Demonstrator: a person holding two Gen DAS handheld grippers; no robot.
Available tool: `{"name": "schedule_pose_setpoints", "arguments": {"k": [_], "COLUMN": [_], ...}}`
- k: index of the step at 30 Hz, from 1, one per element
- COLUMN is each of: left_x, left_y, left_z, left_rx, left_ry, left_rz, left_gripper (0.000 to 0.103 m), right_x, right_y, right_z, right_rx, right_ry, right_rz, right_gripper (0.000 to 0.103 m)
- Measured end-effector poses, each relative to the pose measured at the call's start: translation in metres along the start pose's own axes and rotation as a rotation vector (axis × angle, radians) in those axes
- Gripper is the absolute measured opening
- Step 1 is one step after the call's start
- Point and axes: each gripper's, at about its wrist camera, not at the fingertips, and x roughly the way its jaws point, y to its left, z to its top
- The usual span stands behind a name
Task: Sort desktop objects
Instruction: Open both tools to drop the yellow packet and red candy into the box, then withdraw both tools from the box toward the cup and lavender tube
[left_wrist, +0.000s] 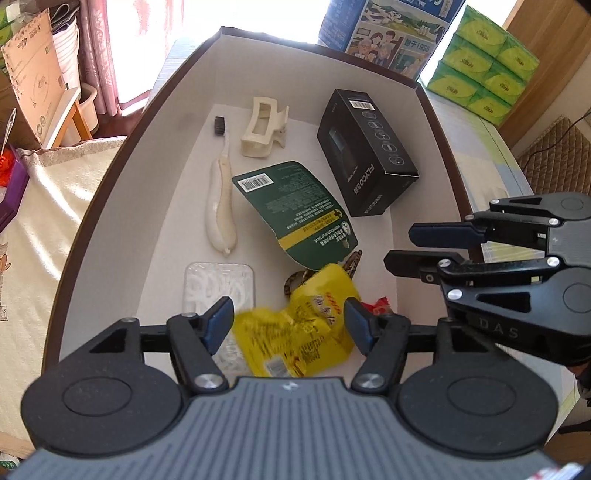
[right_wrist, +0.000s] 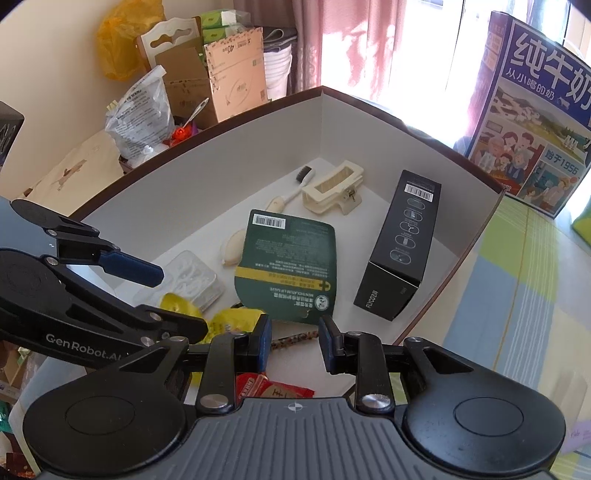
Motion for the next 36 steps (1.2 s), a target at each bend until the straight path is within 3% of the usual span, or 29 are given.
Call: {"name": "schedule_pose_setpoints", "arguments": {"k": [13, 15, 17, 18, 19, 20, 21, 36], "left_x": [-0.013, -0.017, -0.023, -0.026, -0.029, -0.032, -0.035, -0.079], "left_y": [0.002, 0.001, 0.002, 0.003, 0.004, 0.004, 0.004, -0.016], "left_z": [-0.002, -0.003, -0.005, -0.005, -0.006, -0.006, -0.007, -0.021], "left_rx": [-0.008, -0.007, -0.011, -0.017, -0.024, -0.030, -0.032, -0.014], "left_ry": [-0.028, -0.039, -0.052, -0.057, -0.062, -0.068, -0.073, -0.156], "left_rz": [0.020, 0.031, 0.047, 0.050, 0.050, 0.051, 0.051, 0.130], "left_gripper": [0.069, 0.072, 0.077, 0.083, 0.084, 0.084, 0.085, 0.095], "right_x": [-0.010, -0.017, -0.025, -0.030, -0.035, -0.039, -0.043, -0.076], "right_y": [0.001, 0.003, 0.003, 0.004, 0.005, 0.007, 0.009, 0.019], "right_z": [-0.003, -0.005, -0.008, -0.009, -0.010, -0.010, -0.011, -0.032], "right_rx": [0.016, 0.015, 0.005, 0.008, 0.010, 0.011, 0.006, 0.045], "right_ry": [-0.014, -0.039, -0.072, -0.086, -0.106, -0.116, -0.126, -0.161], "right_rz": [0.036, 0.015, 0.004, 0.014, 0.022, 0.014, 0.003, -0.023], "right_gripper": [0.028, 0.053, 0.067, 0.079, 0.085, 0.098, 0.101, 0.101]}}
